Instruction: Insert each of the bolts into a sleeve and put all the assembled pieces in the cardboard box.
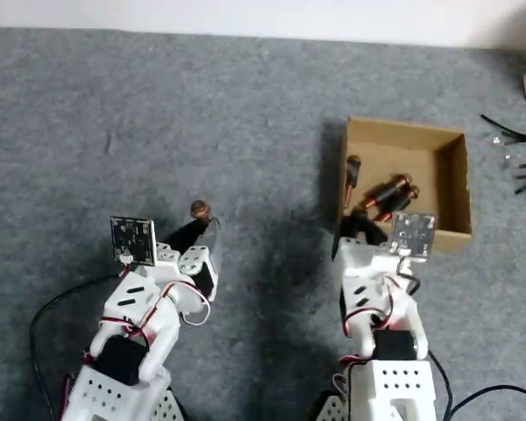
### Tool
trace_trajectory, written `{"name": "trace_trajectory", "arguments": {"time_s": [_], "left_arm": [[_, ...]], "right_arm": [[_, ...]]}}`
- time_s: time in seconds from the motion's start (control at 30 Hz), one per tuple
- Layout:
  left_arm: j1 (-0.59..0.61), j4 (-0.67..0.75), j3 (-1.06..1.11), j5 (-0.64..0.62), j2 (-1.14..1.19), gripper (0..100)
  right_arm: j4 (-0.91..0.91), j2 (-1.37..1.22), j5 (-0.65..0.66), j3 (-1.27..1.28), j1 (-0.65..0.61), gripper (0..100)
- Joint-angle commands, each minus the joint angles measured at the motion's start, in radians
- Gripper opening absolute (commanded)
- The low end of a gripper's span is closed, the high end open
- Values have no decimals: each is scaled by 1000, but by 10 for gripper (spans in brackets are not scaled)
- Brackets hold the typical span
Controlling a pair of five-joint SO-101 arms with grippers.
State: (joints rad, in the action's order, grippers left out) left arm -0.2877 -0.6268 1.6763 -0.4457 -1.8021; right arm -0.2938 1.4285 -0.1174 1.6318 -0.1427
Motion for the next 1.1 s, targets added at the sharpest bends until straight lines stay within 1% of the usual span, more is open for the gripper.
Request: {"name": "trace_trajectory", "arguments": {"time_s": [0.0,0.07,0.13,0.2,0.27,0.33,0.4,0.47,0.53,0.63,0.67,0.7,0.77,0.87,1.0,1.07], "left_arm": [[-5,28,21,6,-10,7],[-5,28,21,6,-10,7],[-5,28,21,6,-10,7],[-4,28,21,6,-16,7],[-4,32,21,6,-18,7],[-4,34,21,6,-18,7],[-4,35,21,6,-18,7],[-4,95,16,6,-18,7],[13,207,15,6,-18,7],[71,411,16,6,-18,7],[85,470,16,6,-18,7],[91,519,16,6,-18,7],[93,572,13,6,-18,7],[90,555,-51,-2,-18,6],[88,411,-133,-3,-18,6],[56,339,-137,-3,-18,6]], "right_arm": [[274,18,12,18,-153,5],[371,16,12,51,-265,5],[397,16,14,91,-389,5],[395,16,14,128,-484,5],[392,15,15,156,-521,5],[390,16,29,168,-518,5],[383,13,123,168,-518,5],[349,13,252,168,-519,5],[295,13,402,168,-516,5],[225,16,620,168,-516,5],[209,16,657,168,-518,5],[202,16,666,168,-521,5],[199,16,666,168,-519,5],[199,16,669,168,-519,5],[202,16,671,168,-519,5],[205,18,671,168,-515,5]]}}
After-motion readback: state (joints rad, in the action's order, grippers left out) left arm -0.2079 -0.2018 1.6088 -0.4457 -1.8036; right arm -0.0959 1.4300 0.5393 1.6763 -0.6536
